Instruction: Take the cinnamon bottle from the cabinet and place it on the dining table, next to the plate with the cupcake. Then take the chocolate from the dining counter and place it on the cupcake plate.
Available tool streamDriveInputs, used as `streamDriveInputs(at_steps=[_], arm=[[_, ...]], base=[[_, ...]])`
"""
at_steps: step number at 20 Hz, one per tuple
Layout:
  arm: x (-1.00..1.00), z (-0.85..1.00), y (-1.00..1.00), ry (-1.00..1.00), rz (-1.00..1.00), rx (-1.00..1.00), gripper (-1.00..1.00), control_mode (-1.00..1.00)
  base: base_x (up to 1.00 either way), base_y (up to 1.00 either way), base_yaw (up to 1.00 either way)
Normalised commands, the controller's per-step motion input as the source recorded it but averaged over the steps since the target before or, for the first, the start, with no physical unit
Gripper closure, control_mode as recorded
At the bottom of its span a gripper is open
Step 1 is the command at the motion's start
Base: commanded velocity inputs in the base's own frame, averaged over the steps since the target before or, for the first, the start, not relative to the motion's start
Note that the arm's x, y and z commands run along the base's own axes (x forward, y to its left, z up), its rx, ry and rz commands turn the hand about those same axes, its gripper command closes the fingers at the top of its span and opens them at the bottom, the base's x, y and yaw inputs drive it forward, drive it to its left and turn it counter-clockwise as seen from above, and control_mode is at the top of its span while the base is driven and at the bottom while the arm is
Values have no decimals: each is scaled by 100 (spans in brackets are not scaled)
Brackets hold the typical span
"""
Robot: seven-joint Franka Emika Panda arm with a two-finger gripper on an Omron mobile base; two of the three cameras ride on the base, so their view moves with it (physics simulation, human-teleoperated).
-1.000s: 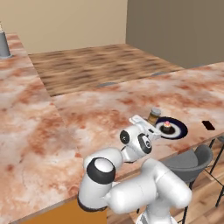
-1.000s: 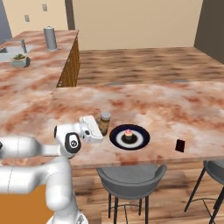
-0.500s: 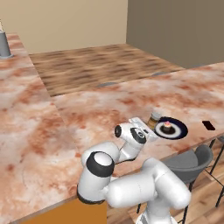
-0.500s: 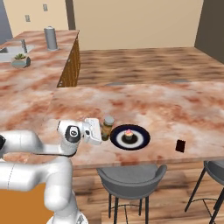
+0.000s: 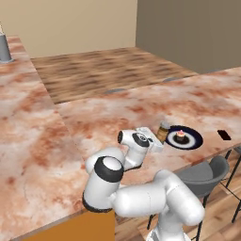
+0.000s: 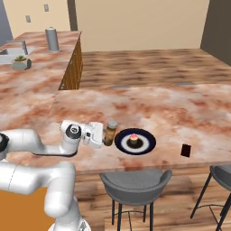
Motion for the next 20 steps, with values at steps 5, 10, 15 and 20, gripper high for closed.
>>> streamDriveInputs(at_steps=[5, 10, 15, 20], arm=[[-31, -15, 30, 0, -8, 0, -100, -100], [-43, 66, 20, -2, -12, 0, -100, -100], [-31, 100, 40, 1, -16, 2, -100, -100], [-37, 100, 8, 7, -12, 13, -100, -100]], base=[[0, 0, 0], [0, 0, 0], [0, 0, 0], [0, 0, 0]])
